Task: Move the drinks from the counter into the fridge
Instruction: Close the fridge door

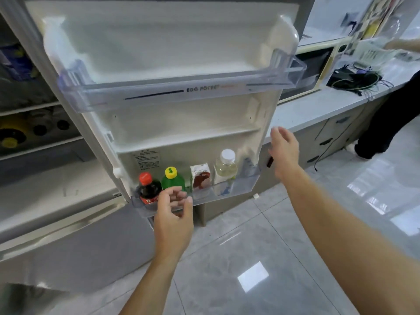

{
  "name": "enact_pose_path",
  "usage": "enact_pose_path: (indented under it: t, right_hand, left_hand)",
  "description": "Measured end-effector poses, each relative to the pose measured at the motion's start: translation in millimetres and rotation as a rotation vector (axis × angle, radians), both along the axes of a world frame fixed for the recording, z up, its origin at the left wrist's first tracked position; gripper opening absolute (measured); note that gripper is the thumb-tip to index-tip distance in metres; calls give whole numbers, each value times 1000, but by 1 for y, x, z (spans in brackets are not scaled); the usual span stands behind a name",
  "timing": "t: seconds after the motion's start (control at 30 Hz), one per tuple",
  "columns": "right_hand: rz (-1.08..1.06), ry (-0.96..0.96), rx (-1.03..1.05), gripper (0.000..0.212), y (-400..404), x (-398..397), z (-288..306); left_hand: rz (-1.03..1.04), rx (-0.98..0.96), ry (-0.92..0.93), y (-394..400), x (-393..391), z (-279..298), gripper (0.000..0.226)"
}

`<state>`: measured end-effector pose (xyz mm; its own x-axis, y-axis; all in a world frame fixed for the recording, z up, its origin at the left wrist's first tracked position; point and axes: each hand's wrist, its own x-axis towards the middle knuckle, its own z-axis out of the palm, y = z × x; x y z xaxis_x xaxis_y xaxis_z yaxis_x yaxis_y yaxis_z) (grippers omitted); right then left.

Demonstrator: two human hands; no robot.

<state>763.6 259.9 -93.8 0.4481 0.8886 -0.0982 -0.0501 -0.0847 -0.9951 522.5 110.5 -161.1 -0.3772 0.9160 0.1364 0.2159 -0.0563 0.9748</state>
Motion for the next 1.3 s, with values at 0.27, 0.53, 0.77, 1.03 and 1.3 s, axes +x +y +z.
enact_pose_path:
  t: [0.27, 0.53, 0.77, 1.03, 1.3]
  right_hand:
    - [212, 131, 25, 65, 88, 22, 42]
    - [371, 137, 57, 70, 95, 40, 37]
    - [368, 120, 345, 39, 8, 54, 20]
    - [752, -26, 704, 19, -108, 36, 10]
    - [1258, -65, 847, 61, -180, -43, 34]
  left_hand:
    - [104, 81, 21, 3, 73, 44, 39]
    - [253, 92, -13, -27, 149, 50, 40]
    - [253, 88, 79, -46, 196, 46, 36]
    - [363, 439, 417, -94, 208, 42, 26]
    - [787, 431, 353, -181, 142, 29, 44]
